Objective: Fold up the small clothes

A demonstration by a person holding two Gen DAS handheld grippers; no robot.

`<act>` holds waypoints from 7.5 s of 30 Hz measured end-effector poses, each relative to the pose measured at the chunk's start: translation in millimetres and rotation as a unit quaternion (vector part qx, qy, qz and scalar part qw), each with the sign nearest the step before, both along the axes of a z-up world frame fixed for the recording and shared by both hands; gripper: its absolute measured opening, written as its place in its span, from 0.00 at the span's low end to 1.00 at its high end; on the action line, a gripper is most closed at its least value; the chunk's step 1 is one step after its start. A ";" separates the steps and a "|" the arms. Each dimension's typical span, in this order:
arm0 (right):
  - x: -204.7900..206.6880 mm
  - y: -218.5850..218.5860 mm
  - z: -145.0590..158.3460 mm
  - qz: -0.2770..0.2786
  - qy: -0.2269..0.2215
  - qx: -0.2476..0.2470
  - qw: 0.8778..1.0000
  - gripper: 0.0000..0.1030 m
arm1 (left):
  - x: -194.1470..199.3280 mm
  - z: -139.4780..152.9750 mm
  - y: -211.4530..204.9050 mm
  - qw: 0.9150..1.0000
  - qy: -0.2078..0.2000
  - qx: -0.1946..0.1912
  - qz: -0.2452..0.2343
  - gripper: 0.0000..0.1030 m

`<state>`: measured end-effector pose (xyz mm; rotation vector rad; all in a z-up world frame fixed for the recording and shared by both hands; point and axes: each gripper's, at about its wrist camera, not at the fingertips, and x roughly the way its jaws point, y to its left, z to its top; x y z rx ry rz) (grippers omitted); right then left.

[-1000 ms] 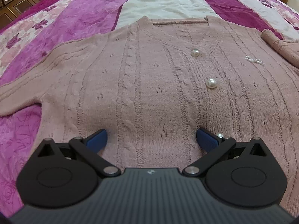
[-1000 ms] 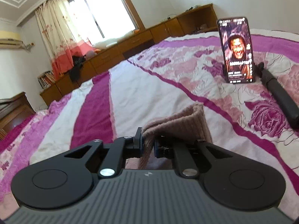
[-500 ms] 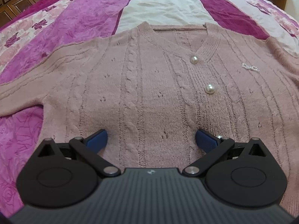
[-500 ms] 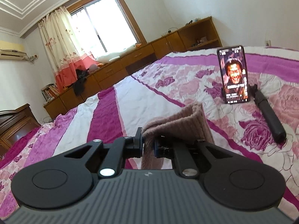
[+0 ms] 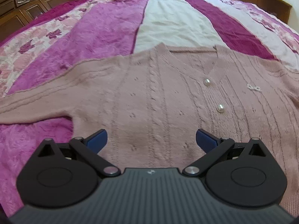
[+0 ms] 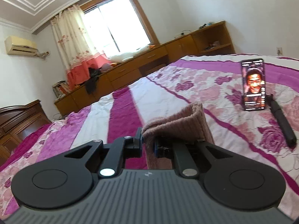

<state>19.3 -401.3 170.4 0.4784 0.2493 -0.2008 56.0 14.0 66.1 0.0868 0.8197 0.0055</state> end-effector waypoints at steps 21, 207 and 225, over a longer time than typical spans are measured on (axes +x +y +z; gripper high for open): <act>38.6 175.1 9.6 0.101 -0.003 -0.043 0.994 0.12 | -30.5 34.8 62.0 0.998 -0.032 -0.002 0.052 1.00; 1.6 125.3 -96.9 0.111 0.154 0.041 0.981 0.24 | 70.5 6.3 108.7 0.988 -0.019 -0.145 0.040 0.49; 161.8 99.5 -135.1 0.055 0.211 -0.011 0.976 0.42 | 102.3 -17.7 102.4 0.989 -0.014 -0.135 0.049 0.49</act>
